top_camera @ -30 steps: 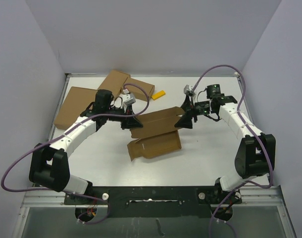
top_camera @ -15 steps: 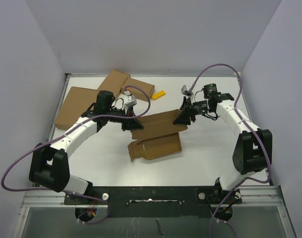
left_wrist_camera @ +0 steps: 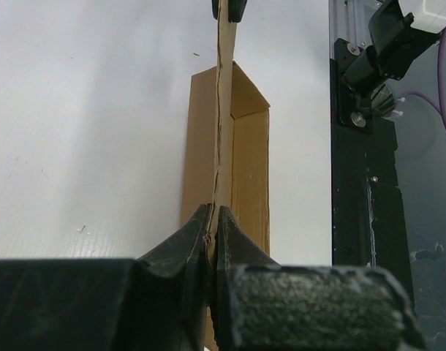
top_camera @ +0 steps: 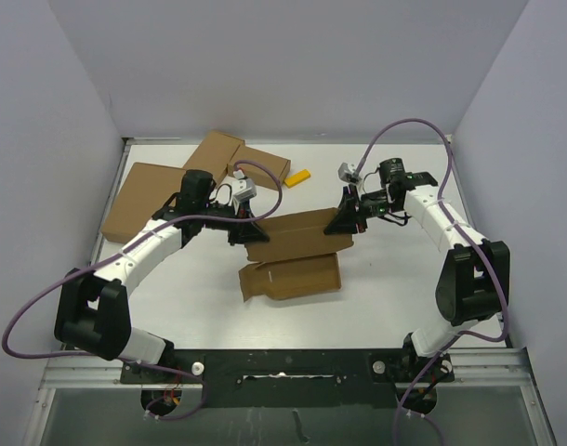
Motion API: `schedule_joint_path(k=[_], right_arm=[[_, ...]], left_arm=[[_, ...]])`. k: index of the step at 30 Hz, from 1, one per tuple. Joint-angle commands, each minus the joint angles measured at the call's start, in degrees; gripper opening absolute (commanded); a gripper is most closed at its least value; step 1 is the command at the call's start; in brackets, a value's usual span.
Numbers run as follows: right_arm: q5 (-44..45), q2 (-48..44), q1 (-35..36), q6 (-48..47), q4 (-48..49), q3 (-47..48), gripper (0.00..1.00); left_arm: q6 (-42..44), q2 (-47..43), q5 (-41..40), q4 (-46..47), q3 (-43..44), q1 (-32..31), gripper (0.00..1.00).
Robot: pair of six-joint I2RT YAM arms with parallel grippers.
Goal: Fold the paper box
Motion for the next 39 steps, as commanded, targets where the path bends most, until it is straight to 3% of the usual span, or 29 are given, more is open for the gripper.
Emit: schedule_joint_path(k=[1, 7, 15, 22, 27, 29, 34, 39], right_arm=[[-3.0, -0.7, 0.5, -3.8, -2.1, 2.8, 0.0], [-3.3, -0.9, -0.3, -5.8, -3.9, 3.3, 0.0], [-2.6, -1.0, -1.8, -3.9, -2.8, 3.1, 0.0], [-2.5, -1.3, -3.7, -2.0, -1.6, 2.8, 0.0], [-2.1, -1.3, -4.4, -0.5, -0.6, 2.6, 0.0], [-1.9, -1.3, -4.5, -0.1, -0.3, 2.5, 0.0], [-1.9, -0.9, -4.5, 0.5, 0.2, 2.4, 0.0], [-1.9, -0.8, -4.5, 0.6, 0.2, 2.4, 0.0]], left_arm=[[0.7, -3.8, 1.1, 0.8, 0.2, -0.3, 0.0], [-1.7, -5.2, -0.3, 3.9, -0.8, 0.3, 0.01], [-9.4, -10.2, -1.0, 14.4, -5.5, 2.8, 0.31], [-13.1, -17.7, -10.4, 16.9, -9.6, 4.1, 0.46], [-20.6, -23.8, -23.2, 15.6, -13.8, 4.2, 0.45], [-25.8, -26.8, -28.8, 14.6, -17.2, 4.2, 0.38], [-39.2, -34.6, -34.1, 19.6, -28.7, 3.9, 0.32], [-42.4, -34.6, -39.1, 25.9, -33.5, 1.0, 0.13]])
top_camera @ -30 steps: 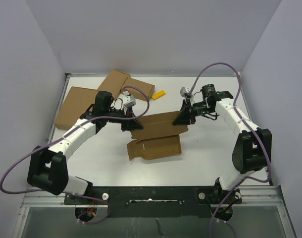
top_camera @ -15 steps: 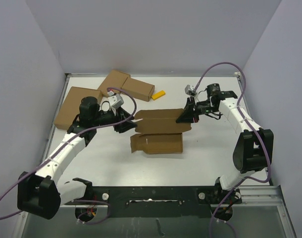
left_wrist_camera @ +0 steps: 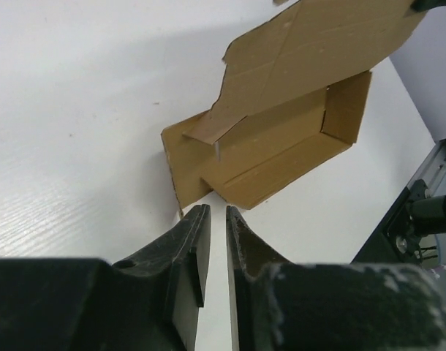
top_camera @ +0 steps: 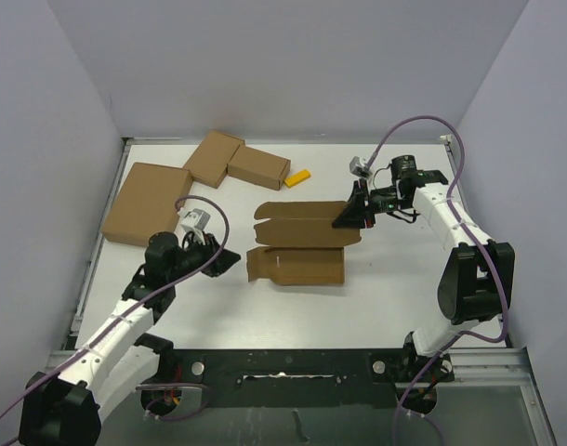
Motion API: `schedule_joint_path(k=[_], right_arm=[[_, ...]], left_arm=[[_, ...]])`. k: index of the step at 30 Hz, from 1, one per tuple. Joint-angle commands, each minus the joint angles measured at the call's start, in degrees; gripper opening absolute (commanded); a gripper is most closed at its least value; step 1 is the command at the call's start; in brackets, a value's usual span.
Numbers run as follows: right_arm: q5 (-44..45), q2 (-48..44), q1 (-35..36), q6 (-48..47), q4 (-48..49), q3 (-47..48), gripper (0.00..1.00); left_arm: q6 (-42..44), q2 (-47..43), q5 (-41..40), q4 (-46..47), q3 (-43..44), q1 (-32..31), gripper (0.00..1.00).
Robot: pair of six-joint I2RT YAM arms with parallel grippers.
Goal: Fold the paper box
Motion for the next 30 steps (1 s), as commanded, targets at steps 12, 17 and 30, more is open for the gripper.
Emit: schedule_joint_path(k=[12, 17, 30], right_arm=[[-1.6, -0.9, -0.5, 1.7, 2.2, 0.9, 0.0], [-1.8, -0.6, -0.5, 1.8, 2.2, 0.8, 0.0], [-1.8, -0.4, -0.4, 2.9, 3.3, 0.3, 0.0]], left_arm=[[1.2, 17.7, -22.7, 25.0, 1.7, -13.2, 0.0], [3.5, 20.0, -28.5, 30.5, -0.5, -15.4, 0.0], [6.7, 25.6, -30.5, 38.4, -2.3, -19.4, 0.0]])
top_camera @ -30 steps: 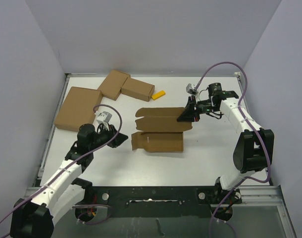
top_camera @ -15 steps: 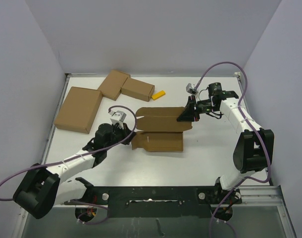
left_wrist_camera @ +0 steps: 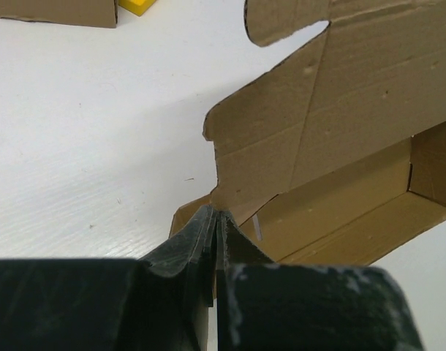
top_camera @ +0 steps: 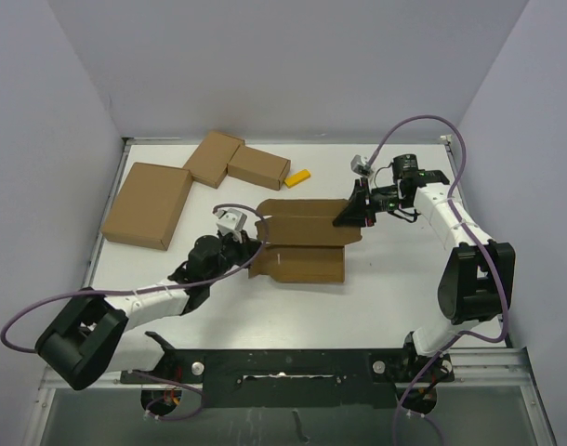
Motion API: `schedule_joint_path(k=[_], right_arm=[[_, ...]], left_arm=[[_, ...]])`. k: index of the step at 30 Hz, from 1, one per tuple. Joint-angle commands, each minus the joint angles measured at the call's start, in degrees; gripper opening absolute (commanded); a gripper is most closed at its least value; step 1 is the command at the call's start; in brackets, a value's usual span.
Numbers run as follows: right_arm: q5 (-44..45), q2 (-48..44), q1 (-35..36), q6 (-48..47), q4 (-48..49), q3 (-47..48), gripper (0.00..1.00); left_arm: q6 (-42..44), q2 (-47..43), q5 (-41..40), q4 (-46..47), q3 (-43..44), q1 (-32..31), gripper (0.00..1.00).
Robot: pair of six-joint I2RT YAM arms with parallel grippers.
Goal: Fold the paper box
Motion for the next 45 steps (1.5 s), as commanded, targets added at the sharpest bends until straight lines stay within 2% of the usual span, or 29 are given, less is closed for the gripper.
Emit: schedule_joint_path(k=[1, 11, 28, 45], right_arm=[[-1.9, -0.4, -0.1, 1.3, 2.3, 0.2, 0.0], [-1.6, -0.7, -0.1, 3.1, 4.2, -0.6, 0.0], [-1.8, -0.8, 0.4, 7.0, 8.4, -2.5, 0.0], [-1.5, 0.0, 1.4, 7.8, 9.1, -2.9, 0.0]], left_arm=[[1.1, 0.7, -1.2, 7.0, -0.9, -1.1, 0.0], [0.6, 3.5, -0.6, 9.2, -1.6, -2.4, 0.0], [0.6, 10.5, -0.7, 11.7, 4.1, -7.0, 0.0], [-3.2, 15.3, -8.5, 15.9, 7.1, -10.2, 0.0]])
